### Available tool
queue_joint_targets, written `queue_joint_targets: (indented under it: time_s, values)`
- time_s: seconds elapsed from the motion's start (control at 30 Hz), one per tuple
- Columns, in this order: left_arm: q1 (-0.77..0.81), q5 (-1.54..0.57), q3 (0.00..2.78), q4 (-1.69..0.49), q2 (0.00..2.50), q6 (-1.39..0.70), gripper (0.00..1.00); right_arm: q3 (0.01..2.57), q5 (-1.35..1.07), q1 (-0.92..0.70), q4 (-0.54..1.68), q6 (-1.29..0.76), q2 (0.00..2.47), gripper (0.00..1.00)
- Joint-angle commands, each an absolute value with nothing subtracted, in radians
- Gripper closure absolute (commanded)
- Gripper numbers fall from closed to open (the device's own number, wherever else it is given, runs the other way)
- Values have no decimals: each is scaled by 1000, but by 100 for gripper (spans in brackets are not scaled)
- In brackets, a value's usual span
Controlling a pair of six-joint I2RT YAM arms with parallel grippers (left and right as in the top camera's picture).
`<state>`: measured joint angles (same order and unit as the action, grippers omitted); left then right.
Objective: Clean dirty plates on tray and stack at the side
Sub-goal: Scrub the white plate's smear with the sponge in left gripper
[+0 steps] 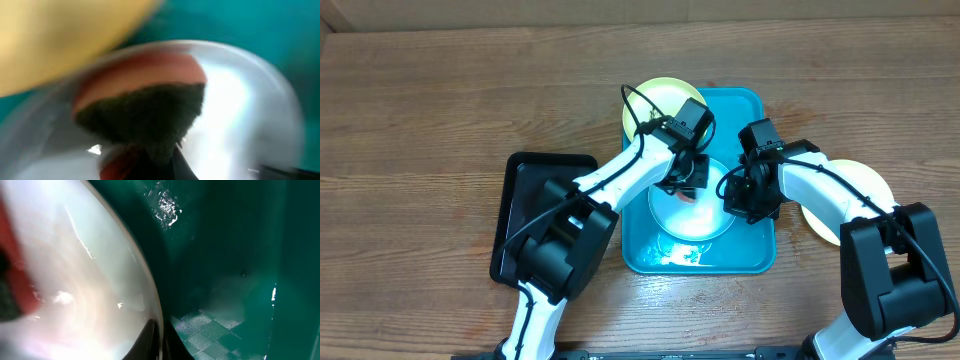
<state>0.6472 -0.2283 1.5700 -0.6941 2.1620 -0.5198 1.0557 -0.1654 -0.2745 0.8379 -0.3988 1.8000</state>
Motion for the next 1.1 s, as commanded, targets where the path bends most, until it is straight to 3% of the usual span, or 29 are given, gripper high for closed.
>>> queue_joint_targets:
  time_s: [0.0,0.3,0.5,0.83,0.93,1.07]
  values:
    - [686,-479,1545,-662,2207,-498,95,1045,-125,-281,835,-384,1822,96]
    - [702,-450,1544,-690,2222,-524,96,1045,-125,-281,843,-384,1822,96]
    - [665,-120,1552,-929,2220,-679,96,1045,-125,-281,842,-384,1822,96]
    - [641,260,1604,-1153,2199,-681,96,1045,-125,-281,839,-384,1822,96]
    - [641,267,1604,-1140,2199,-677,96,1045,-125,-281,839,-384,1822,96]
    - [642,92,1598,-1032,2199,-649,96,1044,-125,-281,836,-384,1822,96]
